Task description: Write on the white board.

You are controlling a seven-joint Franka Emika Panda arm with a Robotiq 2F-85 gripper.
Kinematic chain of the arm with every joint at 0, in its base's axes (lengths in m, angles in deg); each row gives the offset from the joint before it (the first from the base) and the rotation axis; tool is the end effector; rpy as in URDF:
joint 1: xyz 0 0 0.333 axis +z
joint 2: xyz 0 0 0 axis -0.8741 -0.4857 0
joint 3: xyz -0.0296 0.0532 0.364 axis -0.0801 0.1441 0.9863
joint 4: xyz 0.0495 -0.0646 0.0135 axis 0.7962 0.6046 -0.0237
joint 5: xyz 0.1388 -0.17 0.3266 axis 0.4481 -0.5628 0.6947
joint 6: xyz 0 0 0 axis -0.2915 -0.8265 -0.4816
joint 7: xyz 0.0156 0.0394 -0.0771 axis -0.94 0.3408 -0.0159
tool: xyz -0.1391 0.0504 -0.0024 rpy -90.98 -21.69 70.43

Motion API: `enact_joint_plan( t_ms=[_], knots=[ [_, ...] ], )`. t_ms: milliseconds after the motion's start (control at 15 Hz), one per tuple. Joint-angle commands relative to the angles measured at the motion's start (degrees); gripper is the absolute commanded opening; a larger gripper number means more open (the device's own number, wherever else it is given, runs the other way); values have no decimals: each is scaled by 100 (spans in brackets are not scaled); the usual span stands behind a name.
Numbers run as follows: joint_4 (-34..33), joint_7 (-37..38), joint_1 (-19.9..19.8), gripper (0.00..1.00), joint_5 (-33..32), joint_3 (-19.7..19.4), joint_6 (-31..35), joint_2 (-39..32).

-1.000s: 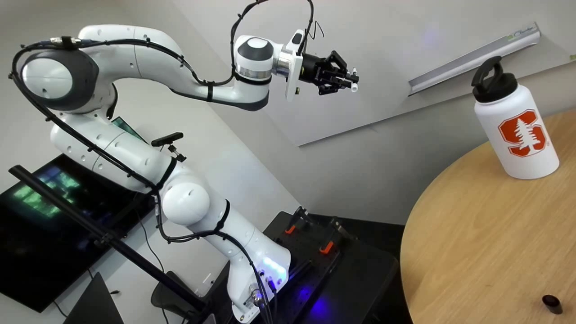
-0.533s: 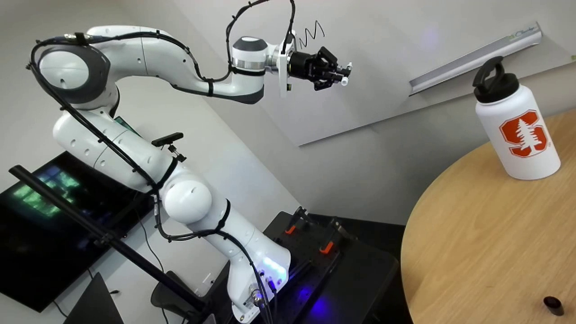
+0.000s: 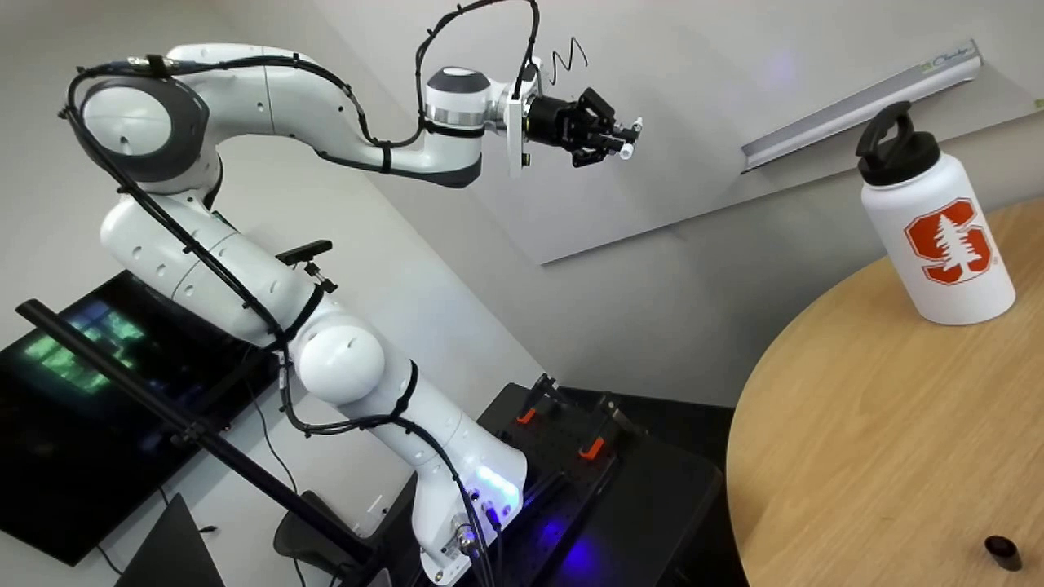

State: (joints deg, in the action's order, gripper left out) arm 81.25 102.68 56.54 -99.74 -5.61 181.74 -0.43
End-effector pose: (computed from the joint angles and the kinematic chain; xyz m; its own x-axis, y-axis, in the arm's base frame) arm 0.4869 -0.0608 0.4175 0.9571 0.2848 0.0536 0.1733 -0.7106 0.6819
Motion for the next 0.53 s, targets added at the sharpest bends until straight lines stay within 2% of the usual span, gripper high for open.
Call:
enact_joint_plan(
  t_ms=[0, 267, 467],
  knots=[
    [-573, 123, 282, 8, 66, 149, -893, -373],
    [-1227, 306, 582, 8, -41, 314, -1794, -904],
    [-1565, 462, 760, 8, -90, 327, -2036, -1260]
  ],
)
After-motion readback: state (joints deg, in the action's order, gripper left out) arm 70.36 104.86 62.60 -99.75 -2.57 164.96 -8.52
